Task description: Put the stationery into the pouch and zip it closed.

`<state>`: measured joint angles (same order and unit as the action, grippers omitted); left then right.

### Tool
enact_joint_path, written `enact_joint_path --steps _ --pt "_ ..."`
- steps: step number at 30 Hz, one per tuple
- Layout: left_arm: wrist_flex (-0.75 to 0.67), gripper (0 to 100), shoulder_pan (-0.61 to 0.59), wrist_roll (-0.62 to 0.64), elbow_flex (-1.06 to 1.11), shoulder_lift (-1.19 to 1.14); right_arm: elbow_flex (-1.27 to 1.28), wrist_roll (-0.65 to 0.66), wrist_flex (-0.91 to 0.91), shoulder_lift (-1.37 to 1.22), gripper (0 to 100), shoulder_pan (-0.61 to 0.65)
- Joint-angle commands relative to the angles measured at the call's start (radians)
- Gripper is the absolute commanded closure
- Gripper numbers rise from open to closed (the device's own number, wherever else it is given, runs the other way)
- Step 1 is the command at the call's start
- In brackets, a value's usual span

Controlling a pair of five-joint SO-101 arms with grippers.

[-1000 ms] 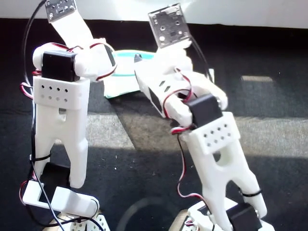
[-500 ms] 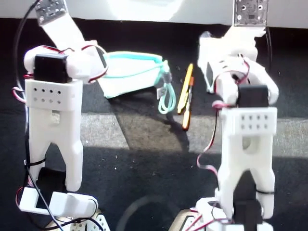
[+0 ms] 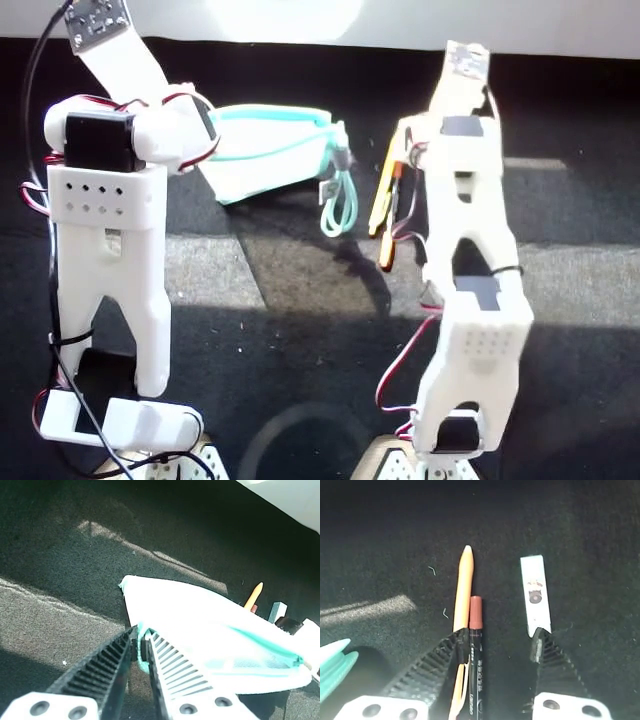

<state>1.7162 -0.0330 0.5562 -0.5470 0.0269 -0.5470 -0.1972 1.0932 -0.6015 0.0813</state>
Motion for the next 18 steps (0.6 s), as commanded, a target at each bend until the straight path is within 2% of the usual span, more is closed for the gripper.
enact_joint_path --steps 1,10,18 --pt "0.009 99 -0.015 -0.011 0.008 0.004 -0.295 -0.012 0.016 -0.134 79.6 0.031" --pt "0.009 99 -0.012 -0.011 0.019 -0.002 -0.779 -0.011 0.013 -0.533 79.6 0.088" --pt "0.009 99 -0.012 -0.012 0.018 -0.002 -0.858 -0.008 -0.021 -0.662 79.6 0.045"
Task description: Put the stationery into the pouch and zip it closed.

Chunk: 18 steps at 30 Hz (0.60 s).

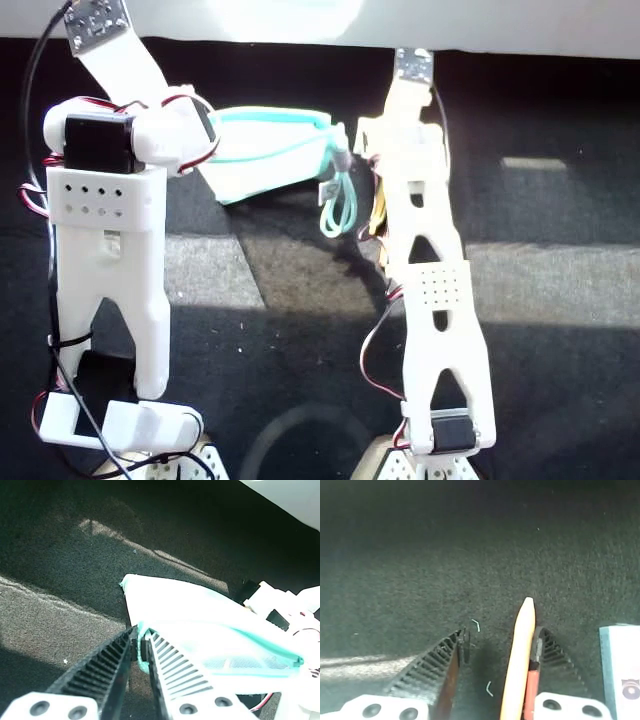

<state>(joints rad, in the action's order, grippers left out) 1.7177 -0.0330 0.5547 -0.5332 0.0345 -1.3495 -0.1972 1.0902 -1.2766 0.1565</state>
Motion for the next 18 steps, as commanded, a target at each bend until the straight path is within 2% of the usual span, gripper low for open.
enact_joint_path --steps 1,14,18 --pt "0.008 99 -0.012 -0.011 0.004 -0.010 -0.056 -0.008 -0.021 0.008 79.6 -0.035" --pt "0.011 99 -0.015 -0.011 0.004 -0.007 -0.045 -0.008 -0.068 -0.018 79.6 -0.058" --pt "0.008 99 -0.015 -0.011 0.004 -0.007 0.038 -0.008 -0.094 -0.016 79.6 -0.058"
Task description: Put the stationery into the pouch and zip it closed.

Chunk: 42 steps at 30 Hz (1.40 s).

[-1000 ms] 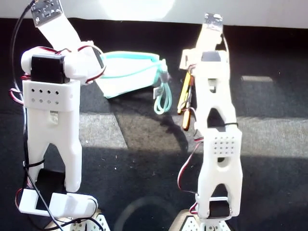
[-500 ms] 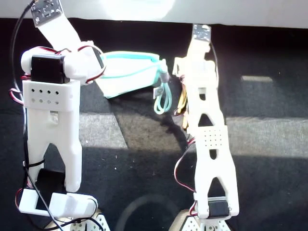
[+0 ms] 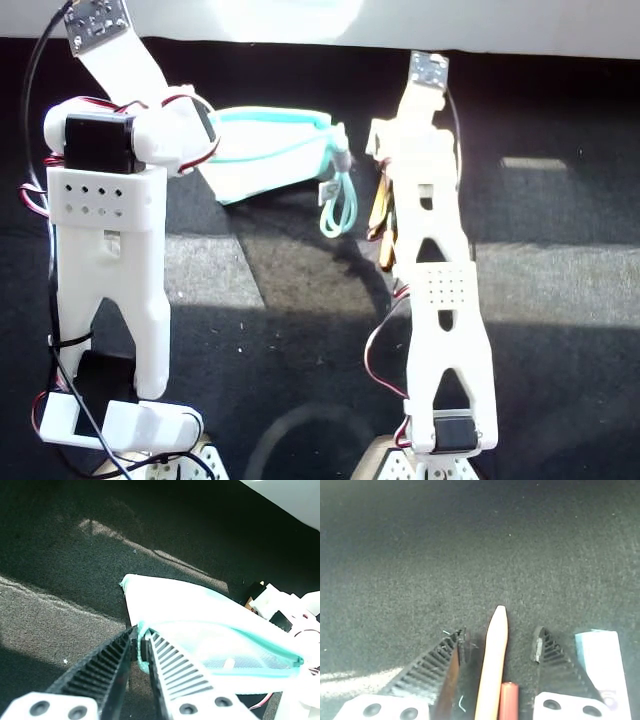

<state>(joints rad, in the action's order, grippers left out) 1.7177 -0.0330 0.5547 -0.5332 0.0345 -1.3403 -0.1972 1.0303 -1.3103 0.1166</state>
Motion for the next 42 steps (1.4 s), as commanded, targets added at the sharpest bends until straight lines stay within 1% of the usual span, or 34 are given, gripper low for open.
enact_joint_path --steps 1,5,13,15,18,26,28,30,31,33,34,38,42 --pt "0.008 99 -0.013 -0.011 0.004 -0.007 0.059 -0.008 -0.051 0.018 79.6 -0.018" --pt "0.008 99 -0.015 -0.011 0.004 -0.008 0.147 -0.008 -0.107 0.019 79.6 -0.018" --pt "0.008 99 -0.015 -0.011 0.004 -0.001 0.156 -0.006 -0.111 0.019 79.9 -0.016" --pt "0.009 99 -0.015 -0.011 0.001 -0.001 0.156 0.044 -0.099 0.019 80.0 -0.016" --pt "0.011 99 -0.016 -0.011 0.001 -0.001 0.156 0.110 -0.048 0.022 80.0 -0.013" --pt "0.012 99 -0.016 -0.009 -0.002 0.001 0.148 0.132 0.114 0.027 80.4 -0.016" --pt "0.014 99 -0.016 -0.009 -0.002 0.002 0.148 0.192 0.130 0.027 85.5 -0.012" --pt "0.014 99 -0.016 -0.009 -0.002 0.002 0.148 0.269 0.148 0.027 96.5 -0.008" --pt "0.014 99 -0.016 -0.009 -0.002 0.002 0.148 0.295 0.162 0.027 99.8 -0.007" --pt "0.014 99 -0.016 -0.009 -0.002 0.002 0.147 0.327 0.205 0.028 97.5 -0.005" --pt "0.012 99 -0.016 -0.009 -0.002 0.002 0.142 0.338 0.228 0.030 99.0 -0.005" --pt "0.008 99 -0.016 -0.009 -0.002 0.002 0.030 0.341 0.349 0.053 99.1 -0.010" --pt "0.008 99 -0.016 -0.009 -0.002 0.001 -0.176 0.341 0.458 0.067 99.1 -0.005"
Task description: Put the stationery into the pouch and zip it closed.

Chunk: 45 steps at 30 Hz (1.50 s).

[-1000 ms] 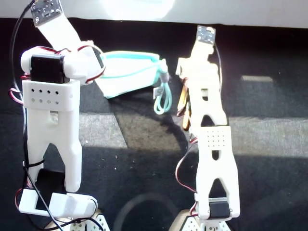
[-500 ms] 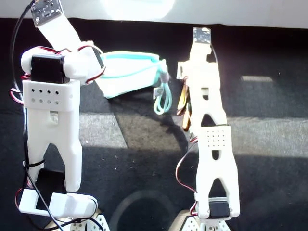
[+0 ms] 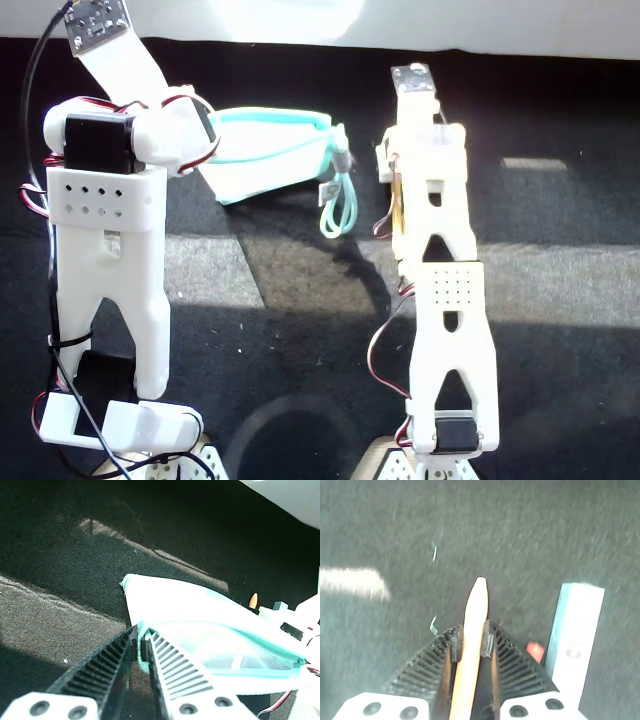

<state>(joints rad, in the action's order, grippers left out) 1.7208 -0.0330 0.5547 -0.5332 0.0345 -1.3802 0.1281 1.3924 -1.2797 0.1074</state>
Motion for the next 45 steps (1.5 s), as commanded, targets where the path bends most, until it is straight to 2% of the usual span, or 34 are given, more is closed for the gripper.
enact_joint_path --steps 1,6,9,12,17,20,26,30,34,40,45 --pt "0.005 99 -0.016 -0.009 -0.002 0.001 -0.189 0.015 0.134 0.039 99.1 0.004" --pt "0.005 99 -0.016 -0.009 0.001 -0.007 -0.409 0.014 0.377 0.053 99.1 0.004" --pt "0.005 99 -0.016 -0.009 0.004 -0.008 -0.375 0.011 0.374 0.108 99.1 -0.021" --pt "0.005 99 -0.016 -0.009 0.004 -0.008 -0.372 -0.061 0.374 0.199 99.2 -0.025" --pt "0.003 99 -0.016 -0.009 -0.004 -0.008 -0.343 -0.081 0.375 0.430 99.2 -0.027" --pt "0.003 99 -0.016 -0.009 -0.004 -0.007 -0.206 -0.083 0.375 0.585 99.2 -0.047" --pt "0.005 99 -0.016 -0.009 0.002 -0.007 0.239 -0.086 0.372 0.990 99.2 -0.053" --pt "0.005 99 -0.013 -0.009 0.002 -0.008 0.332 -0.092 0.340 1.222 99.2 0.033" --pt "0.008 99 -0.013 -0.009 0.004 -0.008 0.337 -0.187 0.229 1.333 99.2 0.137" --pt "0.011 99 -0.013 -0.009 0.004 -0.005 0.343 -0.196 0.108 1.356 99.2 0.302" --pt "0.012 99 -0.012 -0.009 0.004 0.001 0.346 -0.198 -0.002 1.340 99.2 0.346"
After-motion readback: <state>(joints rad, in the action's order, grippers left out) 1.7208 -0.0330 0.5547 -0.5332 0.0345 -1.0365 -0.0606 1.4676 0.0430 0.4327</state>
